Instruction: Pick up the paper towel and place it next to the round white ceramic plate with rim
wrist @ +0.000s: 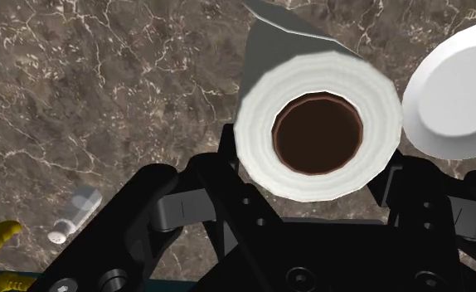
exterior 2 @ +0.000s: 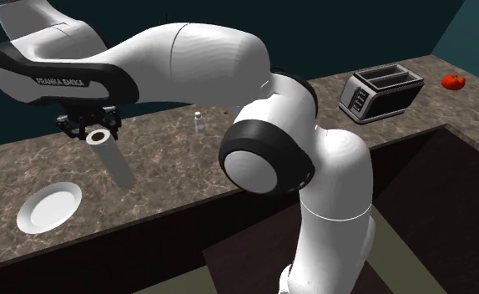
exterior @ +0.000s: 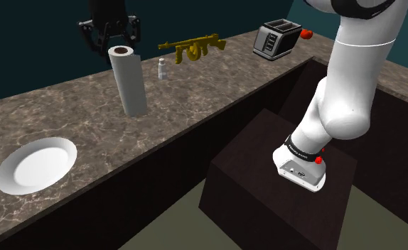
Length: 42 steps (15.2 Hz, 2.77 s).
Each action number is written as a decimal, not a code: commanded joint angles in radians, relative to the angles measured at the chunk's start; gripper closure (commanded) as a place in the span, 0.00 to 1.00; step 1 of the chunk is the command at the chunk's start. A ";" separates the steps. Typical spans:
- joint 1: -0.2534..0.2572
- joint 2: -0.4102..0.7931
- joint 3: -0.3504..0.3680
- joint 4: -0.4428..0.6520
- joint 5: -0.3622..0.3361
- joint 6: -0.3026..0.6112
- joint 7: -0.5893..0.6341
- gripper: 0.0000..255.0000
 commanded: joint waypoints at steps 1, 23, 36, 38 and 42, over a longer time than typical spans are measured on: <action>0.032 0.032 0.010 0.015 -0.014 0.015 0.042 1.00; 0.139 0.183 0.025 -0.061 -0.077 0.231 0.186 1.00; 0.138 0.184 0.025 -0.065 -0.077 0.236 0.187 0.00; 0.139 0.177 0.027 -0.041 -0.074 0.206 0.184 0.00; 0.144 0.165 0.030 0.035 -0.068 0.119 0.178 0.00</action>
